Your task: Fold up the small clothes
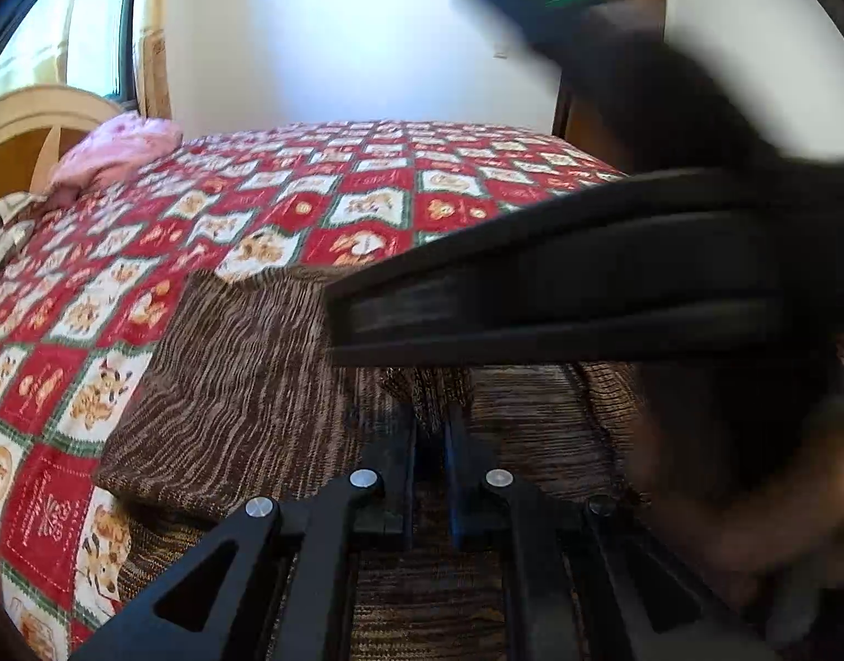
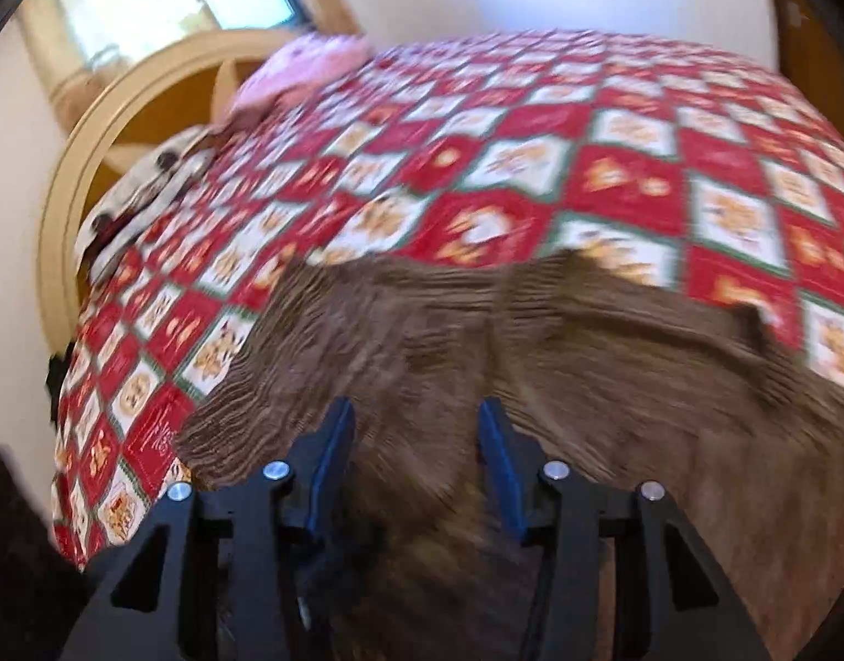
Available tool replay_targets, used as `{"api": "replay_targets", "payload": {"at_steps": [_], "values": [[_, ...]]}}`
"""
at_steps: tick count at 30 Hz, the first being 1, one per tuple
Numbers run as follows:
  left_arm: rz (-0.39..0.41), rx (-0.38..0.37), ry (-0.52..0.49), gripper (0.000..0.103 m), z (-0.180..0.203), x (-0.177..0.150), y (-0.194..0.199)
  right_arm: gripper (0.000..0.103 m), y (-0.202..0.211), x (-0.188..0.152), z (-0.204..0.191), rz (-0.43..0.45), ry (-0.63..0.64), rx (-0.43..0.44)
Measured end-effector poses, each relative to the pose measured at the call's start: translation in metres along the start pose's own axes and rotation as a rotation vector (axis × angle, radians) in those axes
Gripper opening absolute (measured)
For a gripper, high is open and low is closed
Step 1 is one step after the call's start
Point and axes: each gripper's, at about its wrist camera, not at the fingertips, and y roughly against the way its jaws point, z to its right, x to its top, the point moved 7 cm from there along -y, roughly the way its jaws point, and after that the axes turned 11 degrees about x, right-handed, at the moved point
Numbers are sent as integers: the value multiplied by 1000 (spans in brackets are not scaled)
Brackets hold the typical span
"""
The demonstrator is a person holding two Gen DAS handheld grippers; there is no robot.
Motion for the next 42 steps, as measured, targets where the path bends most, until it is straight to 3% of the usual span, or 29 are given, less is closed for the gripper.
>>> {"api": "replay_targets", "payload": {"at_steps": [3, 5, 9, 11, 12, 16, 19, 26, 33, 35, 39, 42], "values": [[-23, 9, -10, 8, 1, -2, -5, 50, -23, 5, -1, -43, 60, -22], [-58, 7, -9, 8, 2, -4, -11, 37, -24, 5, -1, -49, 115, -74], [-71, 32, -37, 8, 6, -4, -14, 30, -26, 3, 2, -100, 196, -118], [-67, 33, -45, 8, 8, -4, -13, 12, -25, 4, 6, -113, 220, -145], [-63, 28, -44, 8, 8, -4, -12, 12, -22, 4, 10, -110, 207, -161], [-17, 8, -45, 8, 11, 3, 2, 10, -8, 8, 20, -46, 73, -84], [35, -16, -69, 8, 23, 12, 23, 10, 27, 10, 21, 59, -42, 53], [107, -85, -142, 8, 73, 27, 61, 10, 94, 13, 38, 181, -156, 150], [9, -58, -249, 8, 123, 2, 29, 10, 92, -13, 88, 145, -206, 13], [-34, -57, -253, 9, 123, -8, 28, 12, 93, -19, 99, 142, -219, -23], [-111, -147, -213, 12, 103, -14, 41, 15, 98, -32, 125, 130, -246, -145], [-92, -165, -154, 12, 70, -1, 54, 15, 133, -38, 130, 218, -258, -258]]}}
